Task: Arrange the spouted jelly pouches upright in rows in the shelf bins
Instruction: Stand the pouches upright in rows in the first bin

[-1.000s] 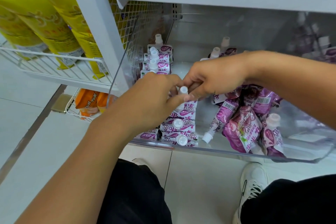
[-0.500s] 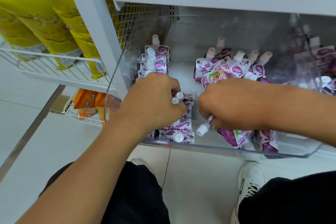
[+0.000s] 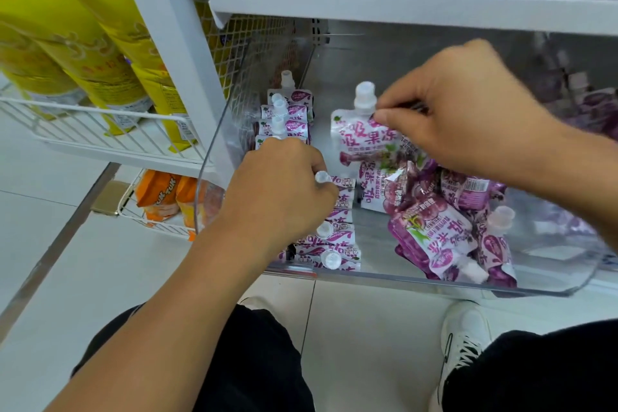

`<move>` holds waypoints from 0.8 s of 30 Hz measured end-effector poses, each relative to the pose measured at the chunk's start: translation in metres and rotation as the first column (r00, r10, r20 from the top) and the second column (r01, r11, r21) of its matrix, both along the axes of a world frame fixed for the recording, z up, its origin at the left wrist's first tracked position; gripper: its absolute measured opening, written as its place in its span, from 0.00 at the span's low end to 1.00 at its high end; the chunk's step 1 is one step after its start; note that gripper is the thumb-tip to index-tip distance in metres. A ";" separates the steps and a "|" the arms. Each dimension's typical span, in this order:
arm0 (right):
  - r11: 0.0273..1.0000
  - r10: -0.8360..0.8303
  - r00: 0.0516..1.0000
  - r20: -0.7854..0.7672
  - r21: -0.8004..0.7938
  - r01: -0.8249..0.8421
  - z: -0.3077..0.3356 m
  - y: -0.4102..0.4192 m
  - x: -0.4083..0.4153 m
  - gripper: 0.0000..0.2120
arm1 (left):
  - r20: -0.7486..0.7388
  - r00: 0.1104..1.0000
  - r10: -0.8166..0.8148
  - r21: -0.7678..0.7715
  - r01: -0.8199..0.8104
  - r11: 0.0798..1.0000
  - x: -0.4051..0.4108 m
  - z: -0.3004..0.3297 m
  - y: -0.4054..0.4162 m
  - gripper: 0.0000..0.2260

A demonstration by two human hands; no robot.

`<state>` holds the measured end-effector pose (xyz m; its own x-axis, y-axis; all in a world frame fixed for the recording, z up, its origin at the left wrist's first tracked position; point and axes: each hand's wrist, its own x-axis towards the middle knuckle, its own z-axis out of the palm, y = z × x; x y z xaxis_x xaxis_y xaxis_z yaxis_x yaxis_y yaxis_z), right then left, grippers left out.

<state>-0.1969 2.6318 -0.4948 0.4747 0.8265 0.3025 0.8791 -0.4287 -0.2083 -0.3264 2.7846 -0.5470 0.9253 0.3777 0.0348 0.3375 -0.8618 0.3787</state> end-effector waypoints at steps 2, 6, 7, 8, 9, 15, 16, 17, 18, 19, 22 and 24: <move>0.995 -0.013 1.000 0.020 -0.094 0.015 -0.018 0.019 -0.004 0.12 | 0.001 1.000 0.011 0.005 -0.011 1.000 -0.001 0.000 0.000 0.07; 0.984 -0.012 0.974 -0.225 -0.174 -0.028 -0.047 0.048 0.000 0.09 | 0.017 1.000 0.006 0.008 -0.006 1.000 -0.002 0.000 0.000 0.07; 0.982 -0.008 0.952 -0.307 -0.182 -0.051 -0.049 0.051 0.006 0.08 | 0.032 0.999 0.017 -0.010 -0.017 1.000 -0.002 0.000 0.001 0.07; 0.974 -0.006 0.923 -0.384 -0.212 -0.082 -0.048 0.053 0.013 0.08 | 0.057 0.998 0.037 -0.032 -0.035 0.999 -0.002 0.001 0.001 0.07; 0.961 0.002 0.893 -0.449 -0.246 -0.126 -0.046 0.054 0.019 0.09 | 0.086 0.994 0.061 -0.049 -0.057 0.997 -0.001 0.002 0.002 0.09; 0.942 0.054 0.624 -0.779 -0.168 -0.290 -0.059 0.045 0.023 0.04 | 0.138 0.990 0.015 0.005 -0.016 1.000 0.018 0.003 0.011 0.13; 0.932 0.066 0.652 -0.756 -0.186 -0.311 -0.058 0.044 0.026 0.04 | 0.091 0.996 -0.014 0.019 0.012 1.000 0.021 0.002 0.013 0.10; 0.911 0.081 0.729 -0.680 -0.246 -0.331 -0.055 0.044 0.029 0.05 | 0.049 0.998 -0.040 0.015 0.040 0.999 0.023 0.002 0.015 0.11; 0.878 0.091 0.838 -0.539 -0.353 -0.322 -0.050 0.042 0.032 0.09 | 0.020 0.998 -0.060 0.004 0.060 0.998 0.025 0.001 0.017 0.13; 0.839 0.085 0.935 -0.345 -0.481 -0.254 -0.046 0.040 0.033 0.14 | 0.004 0.998 -0.070 -0.005 0.070 0.998 0.026 0.000 0.018 0.13; 0.744 0.068 0.994 -0.086 -0.659 -0.109 -0.044 0.038 0.021 0.23 | -0.004 0.995 -0.101 0.005 0.101 0.995 0.024 -0.002 0.019 0.12; 0.688 0.043 0.994 -0.099 -0.718 -0.102 -0.049 0.039 0.011 0.25 | -0.018 0.993 -0.118 0.026 0.118 0.993 0.022 -0.003 0.019 0.12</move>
<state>-0.1862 2.6706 -0.5437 0.3992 0.8084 -0.4325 0.9098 -0.4078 0.0776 -0.3044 2.8038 -0.5504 0.9638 0.2651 0.0284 0.2389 -0.9058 0.3499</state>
